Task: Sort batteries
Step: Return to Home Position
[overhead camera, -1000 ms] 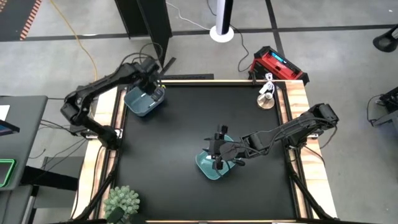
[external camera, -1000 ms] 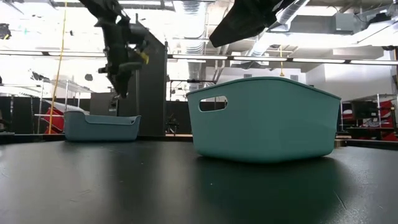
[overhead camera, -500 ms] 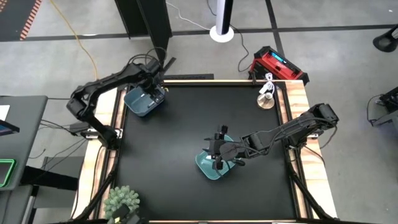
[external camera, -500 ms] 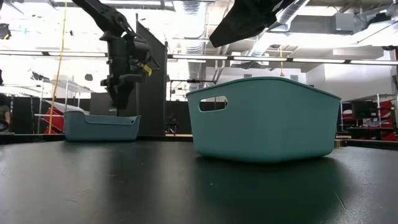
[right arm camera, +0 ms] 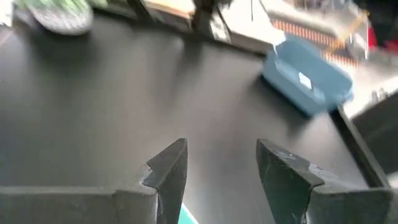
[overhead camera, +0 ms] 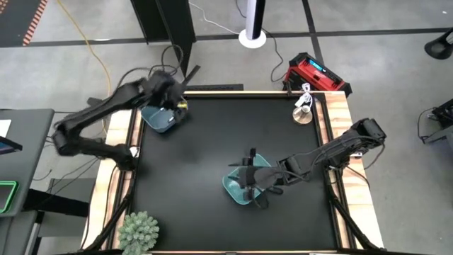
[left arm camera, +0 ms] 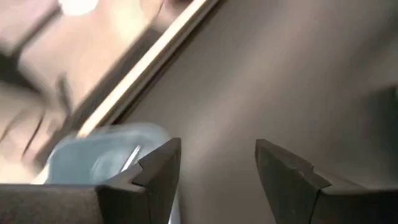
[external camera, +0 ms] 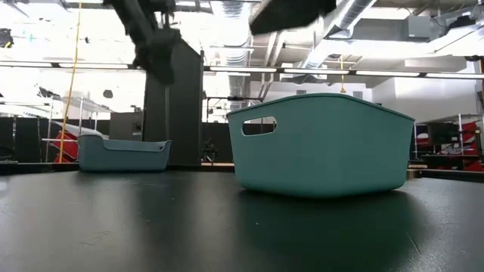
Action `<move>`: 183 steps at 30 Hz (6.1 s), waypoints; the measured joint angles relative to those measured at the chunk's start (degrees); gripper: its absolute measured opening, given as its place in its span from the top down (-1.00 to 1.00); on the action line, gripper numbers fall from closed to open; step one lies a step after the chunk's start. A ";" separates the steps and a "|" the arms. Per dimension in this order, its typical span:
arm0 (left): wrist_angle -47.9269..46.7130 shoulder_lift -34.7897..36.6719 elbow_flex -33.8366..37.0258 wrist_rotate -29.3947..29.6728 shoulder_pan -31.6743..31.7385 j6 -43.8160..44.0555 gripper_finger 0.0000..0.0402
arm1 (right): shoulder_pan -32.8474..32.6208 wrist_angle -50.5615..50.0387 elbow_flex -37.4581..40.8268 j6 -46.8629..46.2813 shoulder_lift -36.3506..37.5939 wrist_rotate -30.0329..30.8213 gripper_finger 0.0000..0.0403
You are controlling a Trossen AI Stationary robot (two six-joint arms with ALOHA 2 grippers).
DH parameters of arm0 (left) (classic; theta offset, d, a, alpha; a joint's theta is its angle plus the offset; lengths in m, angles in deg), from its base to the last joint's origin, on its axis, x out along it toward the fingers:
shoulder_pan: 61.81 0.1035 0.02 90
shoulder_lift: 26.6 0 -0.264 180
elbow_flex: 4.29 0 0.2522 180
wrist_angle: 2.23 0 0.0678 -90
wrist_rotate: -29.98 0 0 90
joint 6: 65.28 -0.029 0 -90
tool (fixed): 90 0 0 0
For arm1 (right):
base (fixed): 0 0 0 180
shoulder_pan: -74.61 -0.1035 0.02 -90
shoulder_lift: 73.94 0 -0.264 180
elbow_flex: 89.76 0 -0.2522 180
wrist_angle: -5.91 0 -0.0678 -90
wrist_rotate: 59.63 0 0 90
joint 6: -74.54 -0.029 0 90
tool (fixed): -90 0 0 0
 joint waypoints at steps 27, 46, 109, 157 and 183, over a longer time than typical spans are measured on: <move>36.88 34.15 36.79 33.64 -58.31 12.13 0.87 | -16.61 8.81 32.38 -2.59 40.90 19.75 0.59; 60.69 34.27 50.65 18.42 -51.01 3.37 1.00 | 4.23 44.62 58.25 6.66 51.41 -15.34 0.99; 31.38 72.28 63.64 9.23 -43.83 7.02 0.99 | 5.14 8.60 63.80 3.40 90.62 -16.50 0.82; 29.58 72.17 63.87 9.28 -43.86 15.66 0.99 | 5.14 8.53 63.82 3.49 90.62 -16.52 0.81; 29.58 72.17 63.92 9.27 -43.86 15.66 0.99 | 5.14 8.53 63.82 3.47 90.62 -16.52 0.81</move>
